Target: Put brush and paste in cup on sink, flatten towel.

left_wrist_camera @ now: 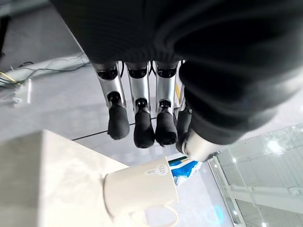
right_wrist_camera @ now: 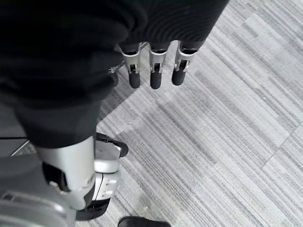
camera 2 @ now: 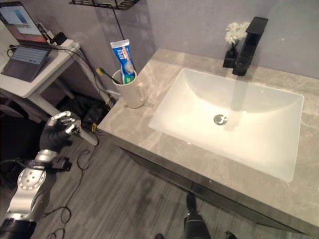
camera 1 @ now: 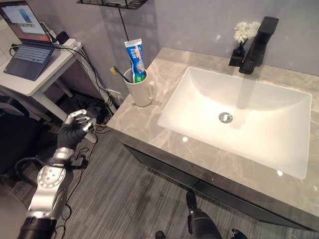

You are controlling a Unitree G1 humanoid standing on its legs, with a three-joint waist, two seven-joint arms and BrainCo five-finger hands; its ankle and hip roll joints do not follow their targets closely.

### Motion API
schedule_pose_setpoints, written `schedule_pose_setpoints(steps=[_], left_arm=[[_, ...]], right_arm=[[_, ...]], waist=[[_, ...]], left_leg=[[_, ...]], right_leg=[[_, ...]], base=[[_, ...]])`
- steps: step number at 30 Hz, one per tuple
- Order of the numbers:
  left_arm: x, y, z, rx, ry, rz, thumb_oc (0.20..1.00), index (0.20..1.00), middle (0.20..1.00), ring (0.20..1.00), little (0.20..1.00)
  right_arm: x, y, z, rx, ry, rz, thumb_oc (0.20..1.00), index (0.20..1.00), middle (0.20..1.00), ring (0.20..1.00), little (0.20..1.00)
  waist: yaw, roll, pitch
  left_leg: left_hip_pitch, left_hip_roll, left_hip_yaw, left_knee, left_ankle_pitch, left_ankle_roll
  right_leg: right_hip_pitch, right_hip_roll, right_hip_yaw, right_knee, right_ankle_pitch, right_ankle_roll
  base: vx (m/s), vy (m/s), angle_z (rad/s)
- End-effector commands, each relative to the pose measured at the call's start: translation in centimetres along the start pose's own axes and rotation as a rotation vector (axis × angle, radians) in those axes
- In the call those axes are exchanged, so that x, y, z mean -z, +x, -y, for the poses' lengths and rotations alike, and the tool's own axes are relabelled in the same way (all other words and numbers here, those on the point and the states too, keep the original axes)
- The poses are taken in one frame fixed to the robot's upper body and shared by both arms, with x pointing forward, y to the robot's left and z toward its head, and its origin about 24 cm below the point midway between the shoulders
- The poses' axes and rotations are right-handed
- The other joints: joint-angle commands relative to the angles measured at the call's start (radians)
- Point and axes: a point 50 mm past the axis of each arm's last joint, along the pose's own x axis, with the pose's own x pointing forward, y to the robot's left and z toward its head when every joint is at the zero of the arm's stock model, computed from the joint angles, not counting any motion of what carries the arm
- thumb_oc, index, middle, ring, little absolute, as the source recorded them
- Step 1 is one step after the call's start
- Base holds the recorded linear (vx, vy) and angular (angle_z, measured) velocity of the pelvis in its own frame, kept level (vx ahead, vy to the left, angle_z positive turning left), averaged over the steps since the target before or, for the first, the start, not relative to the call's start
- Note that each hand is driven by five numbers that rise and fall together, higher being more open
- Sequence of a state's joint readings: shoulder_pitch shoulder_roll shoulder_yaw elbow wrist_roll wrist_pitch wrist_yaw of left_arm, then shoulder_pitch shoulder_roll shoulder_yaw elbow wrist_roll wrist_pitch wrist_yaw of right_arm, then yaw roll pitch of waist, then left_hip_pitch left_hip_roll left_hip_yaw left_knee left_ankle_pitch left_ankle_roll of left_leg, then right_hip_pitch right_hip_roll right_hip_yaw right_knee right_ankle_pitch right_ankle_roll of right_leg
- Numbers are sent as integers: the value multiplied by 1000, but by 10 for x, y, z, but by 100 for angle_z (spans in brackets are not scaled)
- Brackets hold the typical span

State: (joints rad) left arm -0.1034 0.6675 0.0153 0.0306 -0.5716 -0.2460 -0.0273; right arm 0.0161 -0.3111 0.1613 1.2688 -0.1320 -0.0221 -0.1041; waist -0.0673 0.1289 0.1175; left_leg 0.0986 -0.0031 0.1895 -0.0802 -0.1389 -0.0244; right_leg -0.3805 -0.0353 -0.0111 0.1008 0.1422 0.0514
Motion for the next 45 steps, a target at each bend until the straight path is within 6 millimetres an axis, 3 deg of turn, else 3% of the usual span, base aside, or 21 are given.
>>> schedule_pose_setpoints(steps=[1, 8, 25, 31, 45], left_arm=[[-2, 1, -19, -52, 32, 6, 200, 200, 200, 200, 200], [-4, 16, -15, -50, 60, 16, 200, 200, 200, 200, 200], [-19, 59, -18, -132, 141, 67, 200, 200, 200, 200, 200], [-29, 80, -6, -113, 152, 103, 200, 200, 200, 200, 200], [-45, 107, 22, -82, 161, 167, 200, 200, 200, 200, 200]], right_arm=[[1, -1, -7, -28, -36, -3, 1000, 1000, 1000, 1000, 1000], [-5, 0, 1, 12, 9, 31, 1000, 1000, 1000, 1000, 1000], [-13, 1, 10, 62, 31, 66, 1000, 1000, 1000, 1000, 1000], [-17, 1, 13, 77, 31, 75, 1000, 1000, 1000, 1000, 1000], [-29, 2, 17, 104, 30, 112, 1000, 1000, 1000, 1000, 1000]], waist=[[-20, -32, -3], [-37, -10, 20], [-67, 14, 67], [-83, 21, 79], [-105, 34, 93]], left_leg=[[9, -39, -55, -7, 15, -8], [-18, -19, -43, -7, 32, -24], [-72, 1, -37, -7, 55, -44], [-79, 5, -36, -7, 57, -49], [-92, 11, -26, -7, 62, -56]], right_leg=[[11, -52, 35, -46, 58, 76], [-26, -17, 54, -42, 47, 65], [-93, 5, 59, -6, 31, 51], [-112, 13, 60, 11, 22, 47], [-131, 23, 65, 14, 19, 45]], base=[[21, -28, -16], [-3, -37, -10], [-7, -14, -3], [0, 0, 0], [0, -1, 0]])
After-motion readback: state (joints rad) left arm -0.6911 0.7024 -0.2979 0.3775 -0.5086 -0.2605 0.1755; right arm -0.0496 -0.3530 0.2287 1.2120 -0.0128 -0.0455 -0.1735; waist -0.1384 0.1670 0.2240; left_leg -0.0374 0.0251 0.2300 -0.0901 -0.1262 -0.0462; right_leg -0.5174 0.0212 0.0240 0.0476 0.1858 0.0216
